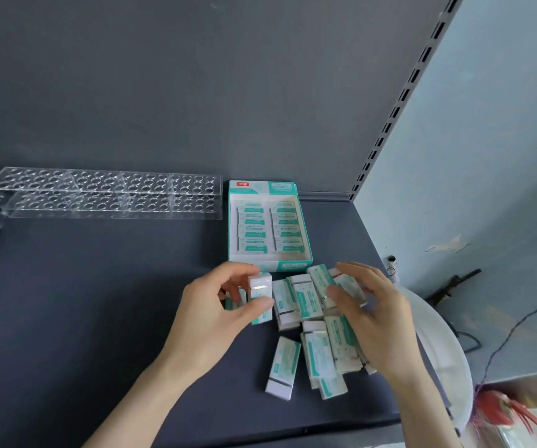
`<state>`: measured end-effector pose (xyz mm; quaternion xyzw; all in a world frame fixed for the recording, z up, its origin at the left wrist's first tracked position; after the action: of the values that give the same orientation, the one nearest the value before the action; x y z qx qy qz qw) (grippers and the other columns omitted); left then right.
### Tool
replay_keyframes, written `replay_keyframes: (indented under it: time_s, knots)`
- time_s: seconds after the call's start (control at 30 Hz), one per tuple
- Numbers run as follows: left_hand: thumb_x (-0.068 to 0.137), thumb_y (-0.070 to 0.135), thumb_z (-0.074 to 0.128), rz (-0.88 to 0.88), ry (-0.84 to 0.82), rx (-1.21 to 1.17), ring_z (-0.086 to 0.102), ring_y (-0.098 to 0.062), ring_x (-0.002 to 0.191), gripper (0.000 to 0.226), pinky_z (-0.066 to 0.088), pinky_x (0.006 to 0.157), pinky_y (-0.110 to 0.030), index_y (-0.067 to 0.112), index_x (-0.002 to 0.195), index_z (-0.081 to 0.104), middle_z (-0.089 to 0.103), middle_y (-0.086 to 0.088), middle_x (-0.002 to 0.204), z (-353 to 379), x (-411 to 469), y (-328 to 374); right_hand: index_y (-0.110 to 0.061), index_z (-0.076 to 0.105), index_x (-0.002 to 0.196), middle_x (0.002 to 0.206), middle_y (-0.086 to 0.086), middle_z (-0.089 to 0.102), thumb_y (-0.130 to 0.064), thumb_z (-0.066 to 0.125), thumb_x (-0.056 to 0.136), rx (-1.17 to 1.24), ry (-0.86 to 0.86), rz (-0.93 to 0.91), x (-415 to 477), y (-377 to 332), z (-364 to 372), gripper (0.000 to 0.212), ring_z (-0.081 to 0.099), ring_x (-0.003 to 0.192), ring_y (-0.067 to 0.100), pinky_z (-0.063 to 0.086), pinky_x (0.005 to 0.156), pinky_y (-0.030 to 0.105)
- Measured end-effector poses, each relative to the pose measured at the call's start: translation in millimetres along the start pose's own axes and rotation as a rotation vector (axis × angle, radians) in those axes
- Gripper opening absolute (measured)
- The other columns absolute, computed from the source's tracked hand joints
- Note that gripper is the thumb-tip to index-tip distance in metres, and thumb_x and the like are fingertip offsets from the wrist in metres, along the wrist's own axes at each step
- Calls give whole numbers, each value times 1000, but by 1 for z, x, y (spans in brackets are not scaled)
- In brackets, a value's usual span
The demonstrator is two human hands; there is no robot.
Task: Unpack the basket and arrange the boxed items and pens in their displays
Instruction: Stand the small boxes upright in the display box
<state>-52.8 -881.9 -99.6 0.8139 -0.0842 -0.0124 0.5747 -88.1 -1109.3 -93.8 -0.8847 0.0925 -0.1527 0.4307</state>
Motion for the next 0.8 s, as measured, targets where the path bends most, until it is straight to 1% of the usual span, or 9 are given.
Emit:
replay_keyframes:
  time_s: [0.07,0.2,0.33,0.4,0.5,0.57,0.63,0.73,0.8]
  knots:
    - [70,21,81,-4,-48,-78,54,0,66,27,43,64,-9,34,91,69,69,16,81,4,4,4,-32,67,102,112,-21,62,-18,71,80,55,48,9,-2,0,-3,27,58,100,2,43,72,5]
    - [73,16,79,-21,-94,-191,54,-4,66,21,48,64,-16,29,89,73,69,11,76,11,8,9,-36,66,93,106,-21,64,-8,73,78,117,140,-28,-6,-6,-8,33,58,94,-5,42,70,2]
    - [83,13,70,3,-135,-229,61,-2,73,16,46,69,-11,27,89,71,68,14,80,18,9,16,-37,67,92,89,-15,70,-6,75,76,281,200,26,-5,-1,-17,37,63,80,2,47,70,10]
    - [87,21,63,2,-162,-281,66,-4,81,9,48,72,-11,22,96,64,69,13,89,20,9,20,-33,69,91,83,-12,69,-9,80,70,398,214,36,0,-6,-22,34,63,74,5,49,67,13]
    - [90,30,49,-22,-186,-411,70,-15,86,21,56,75,-25,14,104,51,70,6,99,24,11,23,-29,73,82,91,-10,70,-13,81,67,463,101,-46,12,-30,-15,24,67,79,7,49,67,12]
    - [97,21,47,-50,-148,-466,67,-16,73,11,55,70,-29,13,103,51,71,-2,86,21,15,24,-24,71,84,88,-5,73,-18,78,69,530,-47,-61,17,-45,1,17,69,78,12,52,66,17]
    - [94,19,54,-112,-118,-532,55,-14,60,9,49,62,-24,13,99,57,64,-3,71,17,21,20,-21,68,86,87,-4,73,-16,75,74,531,-167,-84,21,-56,16,15,70,77,15,55,63,22]
    - [74,45,67,-149,-132,-507,43,-10,52,40,40,54,-18,12,95,64,56,2,65,13,31,15,-22,68,86,89,-7,72,-7,73,78,487,-266,-128,25,-68,35,19,69,78,14,57,59,25]
    - [69,50,72,-138,-121,-444,44,-7,53,44,38,52,-15,13,92,66,57,5,63,8,36,12,-23,70,86,90,-6,72,-5,74,76,458,-286,-182,28,-76,42,21,69,82,12,56,64,23]
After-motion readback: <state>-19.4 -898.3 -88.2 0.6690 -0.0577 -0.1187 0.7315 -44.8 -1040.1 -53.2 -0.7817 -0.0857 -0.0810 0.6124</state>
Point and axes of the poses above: each hand's wrist, its own x-axis towards the middle knuckle, its own z-axis out of the palm, y = z × x, the point moved 8 cm from there along x, towards the middle knuckle
